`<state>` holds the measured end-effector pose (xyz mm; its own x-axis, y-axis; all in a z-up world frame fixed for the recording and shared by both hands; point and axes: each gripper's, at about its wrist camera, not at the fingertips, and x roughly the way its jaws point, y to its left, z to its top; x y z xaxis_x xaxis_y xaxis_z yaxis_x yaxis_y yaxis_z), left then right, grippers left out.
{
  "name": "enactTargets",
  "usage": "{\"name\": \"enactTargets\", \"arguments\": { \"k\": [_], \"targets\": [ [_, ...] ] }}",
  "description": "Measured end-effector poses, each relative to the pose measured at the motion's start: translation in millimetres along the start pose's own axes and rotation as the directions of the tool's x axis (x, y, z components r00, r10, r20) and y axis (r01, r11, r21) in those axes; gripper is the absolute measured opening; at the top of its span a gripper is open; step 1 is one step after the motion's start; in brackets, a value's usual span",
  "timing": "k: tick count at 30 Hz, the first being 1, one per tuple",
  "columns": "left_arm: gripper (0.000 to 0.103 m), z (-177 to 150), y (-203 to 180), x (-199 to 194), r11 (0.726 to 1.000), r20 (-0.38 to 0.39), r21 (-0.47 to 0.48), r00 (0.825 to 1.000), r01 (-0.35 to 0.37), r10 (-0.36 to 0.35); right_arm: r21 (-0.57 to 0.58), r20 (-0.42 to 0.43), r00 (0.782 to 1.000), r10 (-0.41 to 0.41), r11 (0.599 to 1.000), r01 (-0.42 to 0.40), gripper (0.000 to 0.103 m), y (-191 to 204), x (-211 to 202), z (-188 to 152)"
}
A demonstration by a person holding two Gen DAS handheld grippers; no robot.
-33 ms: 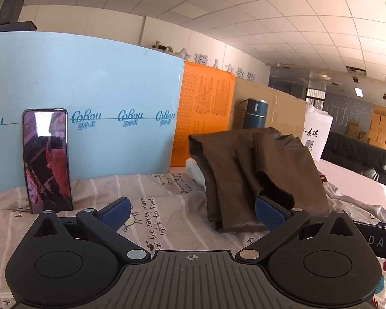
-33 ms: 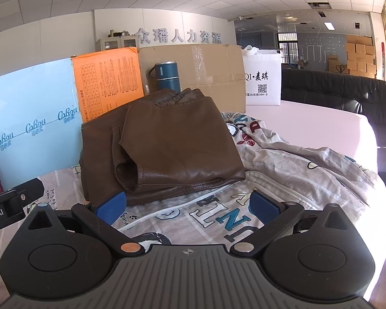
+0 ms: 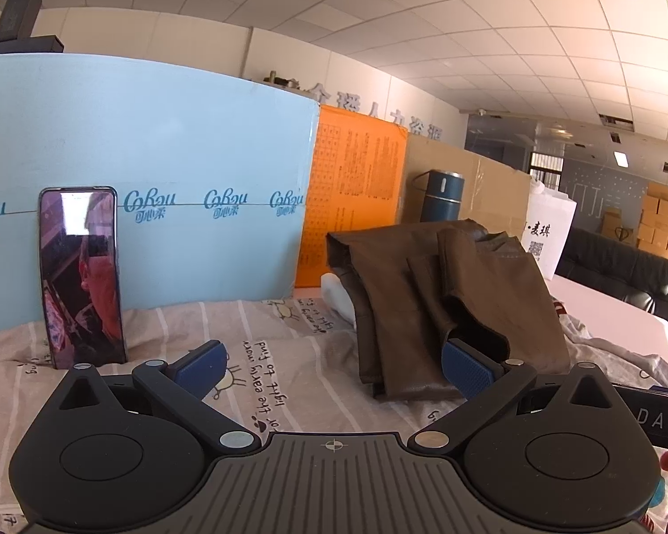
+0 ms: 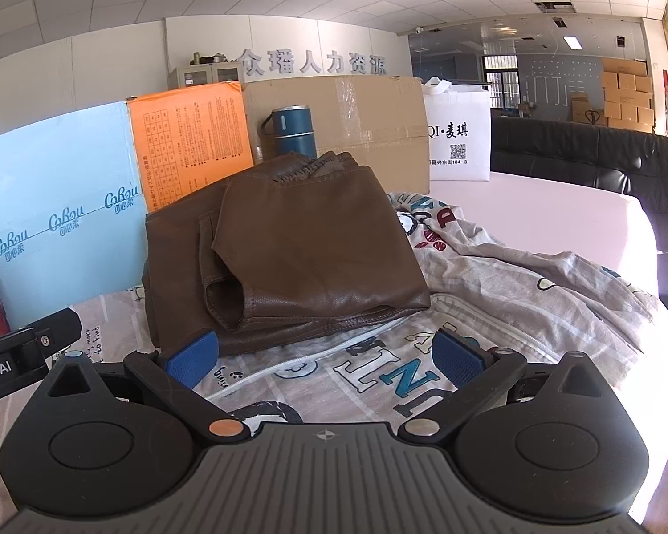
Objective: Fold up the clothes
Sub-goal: 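Swing both tools away from the brown jacket toward the cream sweater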
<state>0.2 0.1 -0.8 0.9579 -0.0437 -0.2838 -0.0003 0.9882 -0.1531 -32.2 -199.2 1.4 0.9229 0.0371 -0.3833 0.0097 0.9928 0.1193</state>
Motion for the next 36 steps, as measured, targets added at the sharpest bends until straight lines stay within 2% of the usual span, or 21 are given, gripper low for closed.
{"name": "enactTargets", "arguments": {
  "k": [3, 7, 9, 12, 14, 20, 25, 31, 32, 36],
  "targets": [
    [0.103, -2, 1, 3, 1.0, -0.001, 0.004, 1.0, -0.015, 0.015, 0.036, 0.007, 0.997, 0.081, 0.996, -0.081, 0.103, 5, 8, 1],
    [0.103, -3, 5, 11, 0.998, 0.007, 0.014, 0.998, -0.059, 0.059, 0.082, 0.022, 0.982, 0.187, 0.979, -0.188, 0.103, 11, 18, 3],
    [0.103, -1, 11, 11, 0.998, 0.009, 0.005, 0.998, -0.069, 0.069, 0.106, 0.03, 0.97, 0.242, 0.964, -0.244, 0.103, 13, 24, 4],
    [0.103, 3, 13, 9, 0.994, 0.03, 0.024, 0.994, -0.104, 0.103, 0.158, 0.039, 0.939, 0.342, 0.926, -0.344, 0.103, 8, 40, 6],
    [0.103, 3, 12, 7, 0.99, 0.05, 0.04, 0.99, -0.133, 0.131, 0.18, 0.027, 0.924, 0.381, 0.907, -0.38, 0.103, 4, 45, 4],
    [0.103, 2, 13, 1, 0.982, 0.038, 0.067, 0.984, -0.177, 0.174, 0.313, -0.028, 0.909, 0.416, 0.867, -0.387, 0.103, -14, 60, -6],
    [0.103, -1, 19, -14, 0.972, 0.025, 0.075, 0.974, -0.225, 0.223, 0.337, -0.013, 0.887, 0.461, 0.838, -0.43, 0.103, -19, 58, -9],
    [0.103, 3, 20, -44, 0.961, 0.056, 0.072, 0.963, -0.266, 0.262, 0.349, 0.02, 0.865, 0.502, 0.807, -0.477, 0.103, -21, 53, -9],
    [0.103, 3, 21, -50, 0.96, 0.06, 0.066, 0.961, -0.273, 0.269, 0.345, 0.021, 0.859, 0.512, 0.803, -0.487, 0.103, -20, 52, -10],
    [0.103, 0, 28, -77, 0.941, 0.083, 0.052, 0.941, -0.334, 0.329, 0.321, 0.015, 0.8, 0.6, 0.755, -0.572, 0.1, -14, 50, -12]
  ]
}}
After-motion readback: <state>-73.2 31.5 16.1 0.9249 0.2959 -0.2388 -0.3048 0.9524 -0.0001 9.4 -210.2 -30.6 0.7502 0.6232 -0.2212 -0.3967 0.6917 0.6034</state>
